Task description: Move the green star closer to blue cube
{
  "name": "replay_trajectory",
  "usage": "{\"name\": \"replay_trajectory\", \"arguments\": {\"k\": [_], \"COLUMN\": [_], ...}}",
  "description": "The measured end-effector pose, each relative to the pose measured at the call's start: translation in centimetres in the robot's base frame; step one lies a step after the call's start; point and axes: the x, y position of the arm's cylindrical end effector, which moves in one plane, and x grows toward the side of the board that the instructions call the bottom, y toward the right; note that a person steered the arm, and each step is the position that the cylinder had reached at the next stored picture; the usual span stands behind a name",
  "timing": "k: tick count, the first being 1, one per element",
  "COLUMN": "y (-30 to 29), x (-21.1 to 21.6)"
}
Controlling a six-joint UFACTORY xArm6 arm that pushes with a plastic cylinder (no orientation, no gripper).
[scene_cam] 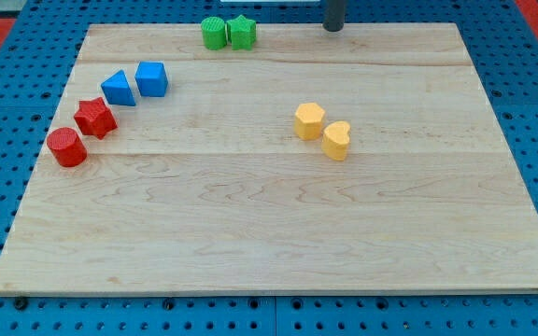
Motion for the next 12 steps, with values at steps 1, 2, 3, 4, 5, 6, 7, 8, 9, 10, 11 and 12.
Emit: {"name": "replay_trajectory", "arguments": {"k": [1,2,3,4,5,6,7,8,9,10,11,12], "y": [-4.0,-11.0,-13.5,-13.7,-13.7,-13.7,-16.3,-16.7,-15.9,-15.9,-15.9,-10.8], "x": [0.1,0.1,0.1,1.2,2.4,0.3,0.1,0.8,6.0,10.8,10.8,11.4]}}
